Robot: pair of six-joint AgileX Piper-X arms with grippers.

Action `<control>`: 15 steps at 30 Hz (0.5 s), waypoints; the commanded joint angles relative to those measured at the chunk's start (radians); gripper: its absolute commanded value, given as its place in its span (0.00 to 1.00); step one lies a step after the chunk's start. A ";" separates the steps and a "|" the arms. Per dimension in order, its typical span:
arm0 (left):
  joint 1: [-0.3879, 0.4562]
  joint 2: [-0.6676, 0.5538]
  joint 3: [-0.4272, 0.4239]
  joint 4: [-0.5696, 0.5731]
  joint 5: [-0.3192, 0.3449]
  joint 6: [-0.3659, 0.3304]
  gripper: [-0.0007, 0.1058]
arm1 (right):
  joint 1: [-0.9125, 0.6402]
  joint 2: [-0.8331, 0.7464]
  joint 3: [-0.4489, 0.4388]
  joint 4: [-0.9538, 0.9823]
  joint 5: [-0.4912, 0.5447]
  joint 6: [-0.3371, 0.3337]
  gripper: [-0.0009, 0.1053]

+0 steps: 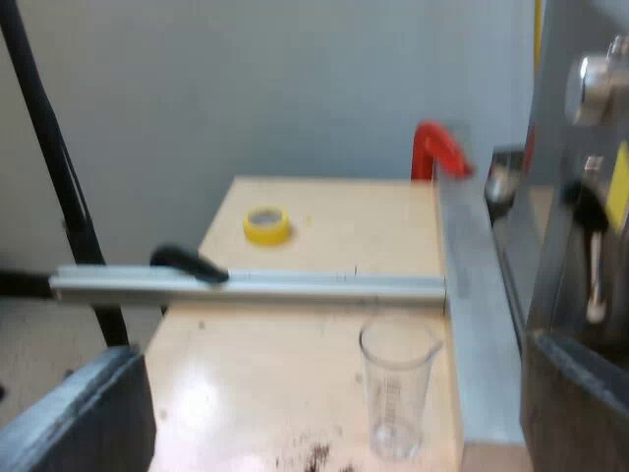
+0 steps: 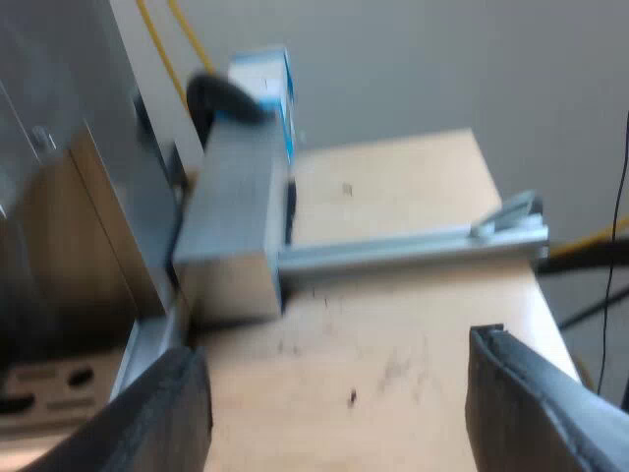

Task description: Place mug into machine

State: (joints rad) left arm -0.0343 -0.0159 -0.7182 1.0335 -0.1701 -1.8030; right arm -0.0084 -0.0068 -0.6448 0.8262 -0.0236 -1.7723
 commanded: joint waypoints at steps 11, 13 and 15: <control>0.000 -0.136 0.212 -0.030 -0.013 -0.003 0.73 | 0.001 -0.038 0.204 0.001 -0.006 0.001 0.55; 0.000 -0.136 0.212 -0.030 -0.013 -0.003 0.73 | 0.001 -0.038 0.227 0.011 -0.006 0.001 0.55; 0.000 -0.136 0.212 -0.030 -0.013 -0.003 0.73 | 0.001 -0.038 0.235 0.000 -0.006 0.001 0.55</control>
State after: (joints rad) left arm -0.0343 -0.0135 -0.5010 1.0163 -0.1715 -1.8030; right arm -0.0084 -0.0048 -0.4031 0.8395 -0.0251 -1.7723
